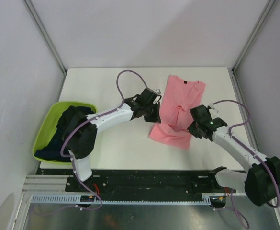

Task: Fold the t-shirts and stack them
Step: Fold the folded rectangular tshirt in 1/3 of the way

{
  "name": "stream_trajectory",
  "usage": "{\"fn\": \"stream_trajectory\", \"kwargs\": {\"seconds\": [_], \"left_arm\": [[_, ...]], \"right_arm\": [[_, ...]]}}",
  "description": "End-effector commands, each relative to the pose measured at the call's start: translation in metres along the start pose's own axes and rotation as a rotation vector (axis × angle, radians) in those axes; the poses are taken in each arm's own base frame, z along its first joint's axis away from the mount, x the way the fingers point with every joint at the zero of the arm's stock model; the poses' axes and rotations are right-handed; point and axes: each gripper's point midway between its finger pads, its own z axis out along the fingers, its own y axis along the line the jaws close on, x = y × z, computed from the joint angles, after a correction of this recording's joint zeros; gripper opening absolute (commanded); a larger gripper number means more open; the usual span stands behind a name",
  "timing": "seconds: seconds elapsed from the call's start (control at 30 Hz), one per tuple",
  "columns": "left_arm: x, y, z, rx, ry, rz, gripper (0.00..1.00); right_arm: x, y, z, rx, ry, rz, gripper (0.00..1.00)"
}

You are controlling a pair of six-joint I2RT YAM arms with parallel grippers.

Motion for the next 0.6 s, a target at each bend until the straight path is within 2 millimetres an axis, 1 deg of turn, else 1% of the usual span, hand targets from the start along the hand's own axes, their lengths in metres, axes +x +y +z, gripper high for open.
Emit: {"fn": "stream_trajectory", "kwargs": {"seconds": [0.0,0.23,0.37,0.57], "left_arm": [[-0.038,-0.003,0.007,0.013,-0.063,0.03,0.0],[-0.066,-0.002,0.03,0.03,-0.075,0.026,0.0],[-0.08,-0.002,0.041,0.045,-0.08,0.023,0.0],[-0.103,-0.009,0.047,0.086,-0.105,0.044,0.0]], "right_arm": [[-0.026,0.026,0.015,-0.082,-0.038,-0.036,0.0],[-0.045,0.038,0.041,-0.069,-0.048,-0.037,0.0],[-0.057,0.043,0.049,-0.072,-0.065,-0.024,0.0],[-0.073,0.045,0.058,-0.071,-0.081,-0.001,0.0]]}}
